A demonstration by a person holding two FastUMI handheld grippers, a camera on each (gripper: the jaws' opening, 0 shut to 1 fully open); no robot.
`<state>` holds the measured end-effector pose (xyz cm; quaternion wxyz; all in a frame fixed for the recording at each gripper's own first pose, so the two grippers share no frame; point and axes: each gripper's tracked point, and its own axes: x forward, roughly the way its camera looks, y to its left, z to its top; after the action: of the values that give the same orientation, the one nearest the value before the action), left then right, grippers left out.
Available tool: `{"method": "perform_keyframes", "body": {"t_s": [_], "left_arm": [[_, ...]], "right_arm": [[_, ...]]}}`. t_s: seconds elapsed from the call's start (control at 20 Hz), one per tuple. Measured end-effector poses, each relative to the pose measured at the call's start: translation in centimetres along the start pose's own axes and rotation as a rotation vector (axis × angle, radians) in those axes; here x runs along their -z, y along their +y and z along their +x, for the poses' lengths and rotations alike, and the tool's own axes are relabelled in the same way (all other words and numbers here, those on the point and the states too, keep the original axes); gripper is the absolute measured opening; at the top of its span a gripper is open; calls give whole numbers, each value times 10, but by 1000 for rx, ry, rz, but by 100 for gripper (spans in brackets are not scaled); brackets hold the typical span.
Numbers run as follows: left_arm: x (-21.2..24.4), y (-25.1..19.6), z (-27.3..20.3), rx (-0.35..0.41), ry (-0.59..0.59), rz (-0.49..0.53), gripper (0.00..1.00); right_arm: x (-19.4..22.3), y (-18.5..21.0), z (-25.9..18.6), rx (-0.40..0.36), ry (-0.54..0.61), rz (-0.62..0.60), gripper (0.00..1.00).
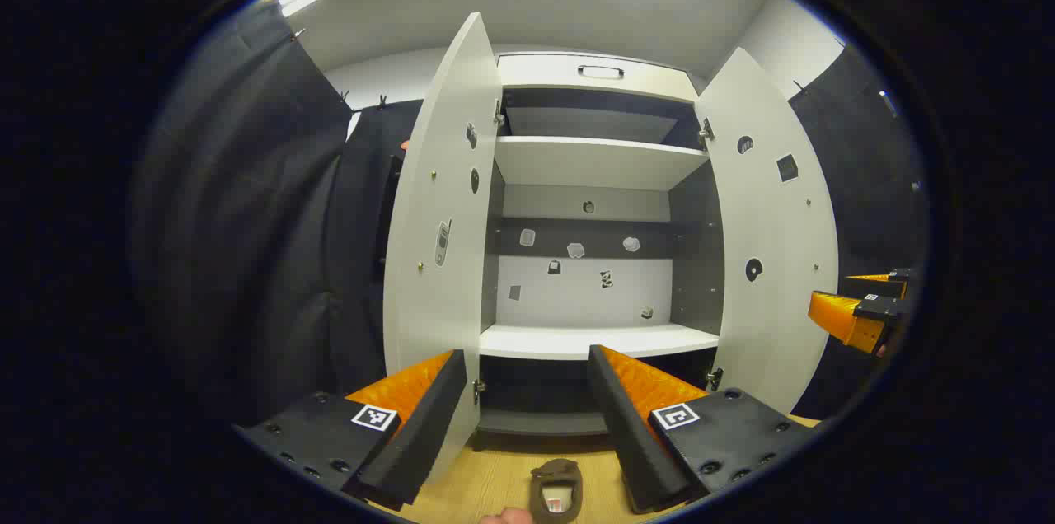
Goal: Grab one shoe with the right hand and put it into the shoe cabinet, grab the other shoe with the left hand and put it into the shoe cabinet; then close the right door with the right hand and the left door with the left hand.
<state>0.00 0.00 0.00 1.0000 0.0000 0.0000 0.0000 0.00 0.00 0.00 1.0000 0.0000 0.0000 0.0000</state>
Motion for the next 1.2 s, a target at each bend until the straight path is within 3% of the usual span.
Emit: {"method": "perform_keyframes", "body": {"t_s": [1.2], "left_arm": [[-10,-7,3,2,-14,12,96]], "right_arm": [[-2,-9,2,25,1,38,93]]}}
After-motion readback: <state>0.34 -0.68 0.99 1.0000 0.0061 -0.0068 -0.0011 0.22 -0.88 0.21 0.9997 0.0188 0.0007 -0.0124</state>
